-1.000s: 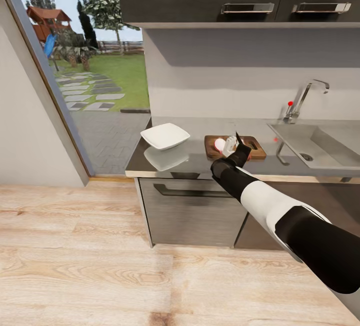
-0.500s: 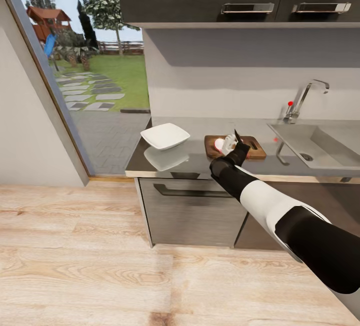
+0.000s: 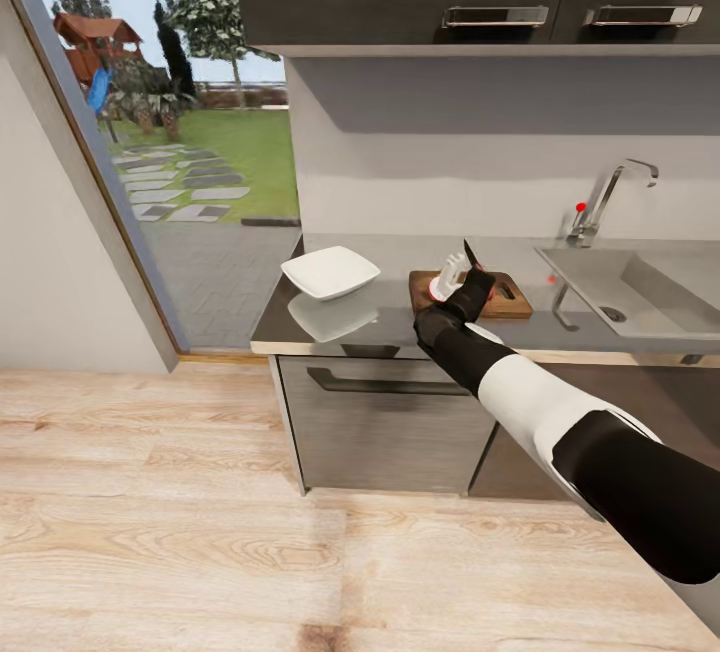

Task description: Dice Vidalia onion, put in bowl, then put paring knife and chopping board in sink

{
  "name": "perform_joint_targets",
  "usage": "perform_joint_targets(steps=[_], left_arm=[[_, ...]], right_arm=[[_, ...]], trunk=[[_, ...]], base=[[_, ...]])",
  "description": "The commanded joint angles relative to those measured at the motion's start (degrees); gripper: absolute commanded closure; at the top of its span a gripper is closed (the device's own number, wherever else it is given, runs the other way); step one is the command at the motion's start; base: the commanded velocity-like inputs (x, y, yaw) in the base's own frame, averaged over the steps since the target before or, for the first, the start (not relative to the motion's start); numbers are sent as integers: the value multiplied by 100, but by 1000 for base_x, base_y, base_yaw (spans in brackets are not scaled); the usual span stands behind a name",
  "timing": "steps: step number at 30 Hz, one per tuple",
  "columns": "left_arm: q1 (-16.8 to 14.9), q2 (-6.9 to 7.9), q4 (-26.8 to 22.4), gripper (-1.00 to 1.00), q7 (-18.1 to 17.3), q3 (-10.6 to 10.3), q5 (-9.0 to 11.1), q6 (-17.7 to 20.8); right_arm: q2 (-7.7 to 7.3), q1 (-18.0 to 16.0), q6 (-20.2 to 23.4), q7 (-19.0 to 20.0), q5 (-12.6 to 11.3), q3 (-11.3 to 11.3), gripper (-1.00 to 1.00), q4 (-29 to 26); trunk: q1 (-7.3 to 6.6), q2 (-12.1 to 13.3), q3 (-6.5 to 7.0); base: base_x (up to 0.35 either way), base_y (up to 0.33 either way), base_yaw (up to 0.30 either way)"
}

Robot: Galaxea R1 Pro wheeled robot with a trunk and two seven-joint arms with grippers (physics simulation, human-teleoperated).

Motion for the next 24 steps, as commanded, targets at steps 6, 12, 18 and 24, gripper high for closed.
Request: perform_joint_targets(steps=[6,12,18,24], left_arm=[[-7,-3,19,-100,13,-49,24,-24],[-7,-8,19,-100,13,-49,24,-25],[-7,-19,19,-100,13,-49,24,-24],[-7,-21,19,-100,13,-49,24,-23]], right_arm=[[7,-8,27,-28,-53,46,100,16],[8,-7,27,-28,-54,46,100,54],[16,-9,27,-28,-57,46,100,75],[12,-9,27,-20,-62,64,100,91]], trunk=[[0,-3,-5],[0,-3,-5],[0,-3,-5],[0,-3,-5]], base=[[-131,55,0],[-198,223,0],[-24,297,0],[78,132,0]])
